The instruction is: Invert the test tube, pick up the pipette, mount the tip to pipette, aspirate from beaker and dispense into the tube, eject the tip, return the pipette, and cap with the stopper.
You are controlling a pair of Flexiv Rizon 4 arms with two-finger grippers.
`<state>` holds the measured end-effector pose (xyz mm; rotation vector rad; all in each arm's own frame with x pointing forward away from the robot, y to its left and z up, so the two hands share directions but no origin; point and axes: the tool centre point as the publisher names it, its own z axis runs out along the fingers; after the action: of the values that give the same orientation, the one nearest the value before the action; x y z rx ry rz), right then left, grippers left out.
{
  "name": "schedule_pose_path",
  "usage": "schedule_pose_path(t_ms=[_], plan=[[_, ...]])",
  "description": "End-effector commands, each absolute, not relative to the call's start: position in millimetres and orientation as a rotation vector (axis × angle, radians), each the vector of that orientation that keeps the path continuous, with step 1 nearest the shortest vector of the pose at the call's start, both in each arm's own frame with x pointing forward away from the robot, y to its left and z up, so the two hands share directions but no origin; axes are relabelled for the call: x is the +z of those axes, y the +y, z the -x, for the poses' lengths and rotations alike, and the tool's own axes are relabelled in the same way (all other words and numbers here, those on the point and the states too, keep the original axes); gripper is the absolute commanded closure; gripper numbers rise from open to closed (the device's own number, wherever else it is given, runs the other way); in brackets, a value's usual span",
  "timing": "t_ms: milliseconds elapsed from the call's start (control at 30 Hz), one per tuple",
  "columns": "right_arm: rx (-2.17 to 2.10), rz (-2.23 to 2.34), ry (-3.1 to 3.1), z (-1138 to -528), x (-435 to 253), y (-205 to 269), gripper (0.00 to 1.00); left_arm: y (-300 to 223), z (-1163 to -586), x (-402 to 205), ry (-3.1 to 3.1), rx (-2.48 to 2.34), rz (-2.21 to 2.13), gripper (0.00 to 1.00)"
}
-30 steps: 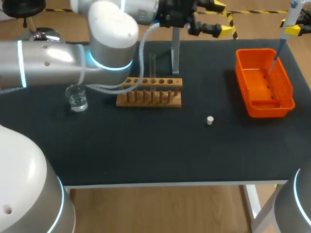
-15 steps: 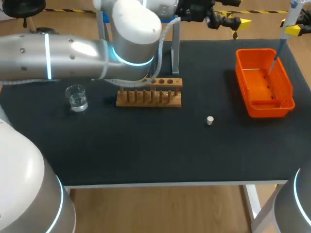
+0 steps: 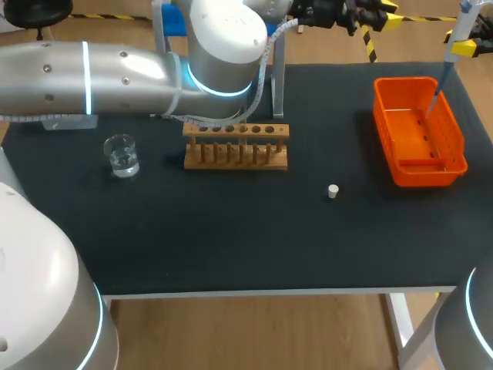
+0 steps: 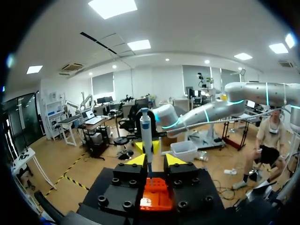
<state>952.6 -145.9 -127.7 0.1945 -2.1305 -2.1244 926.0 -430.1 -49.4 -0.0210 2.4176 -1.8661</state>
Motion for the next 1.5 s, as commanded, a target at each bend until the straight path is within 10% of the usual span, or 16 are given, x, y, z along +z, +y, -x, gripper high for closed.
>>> schedule_pose_path(t_ms=[33,1500], plan=[[-2.117,-0.204,-2.127,-956,-128,-149,1.0,-430,-927,-48,2.425,-1.862,0.019,1.0],[-2.117,-0.204,-2.127,-956,-128,-149,1.0,-517,-955,-27,2.348,-2.034,0.02,1.0]])
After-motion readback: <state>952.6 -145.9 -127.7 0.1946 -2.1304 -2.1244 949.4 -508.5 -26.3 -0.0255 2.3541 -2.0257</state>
